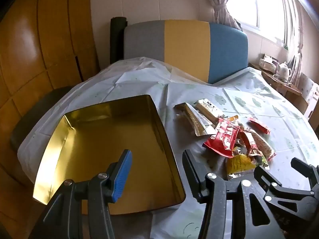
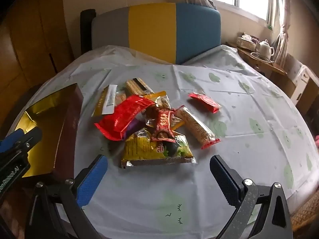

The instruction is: Organize snacks

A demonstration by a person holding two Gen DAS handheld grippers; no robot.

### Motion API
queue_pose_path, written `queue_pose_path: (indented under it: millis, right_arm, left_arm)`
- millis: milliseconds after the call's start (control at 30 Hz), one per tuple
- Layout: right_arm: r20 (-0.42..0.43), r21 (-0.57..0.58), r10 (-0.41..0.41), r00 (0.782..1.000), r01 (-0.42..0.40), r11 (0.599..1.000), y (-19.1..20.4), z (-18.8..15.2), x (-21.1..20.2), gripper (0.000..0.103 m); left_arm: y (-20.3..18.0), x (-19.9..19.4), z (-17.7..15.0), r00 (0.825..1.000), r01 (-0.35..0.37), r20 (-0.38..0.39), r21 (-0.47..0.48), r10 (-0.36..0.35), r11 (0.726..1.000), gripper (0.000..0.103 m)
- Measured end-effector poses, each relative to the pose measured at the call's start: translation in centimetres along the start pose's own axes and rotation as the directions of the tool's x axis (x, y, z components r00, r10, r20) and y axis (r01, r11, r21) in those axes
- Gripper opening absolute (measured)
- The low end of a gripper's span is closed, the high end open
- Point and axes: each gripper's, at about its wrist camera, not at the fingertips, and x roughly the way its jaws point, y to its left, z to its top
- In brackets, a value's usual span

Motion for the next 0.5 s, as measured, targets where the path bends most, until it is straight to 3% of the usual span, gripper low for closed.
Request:
queue_pose_path:
  millis: [500]
  right_arm:
    - [0.037, -0.027, 0.031, 0.999, -0.030, 0.999, 0.5, 0.2, -0.8, 0.103]
  left_arm:
    - [-0.1, -0.2, 0.0, 1.000, -0.008, 0.004, 0.009, 0.008, 1.000, 0.054]
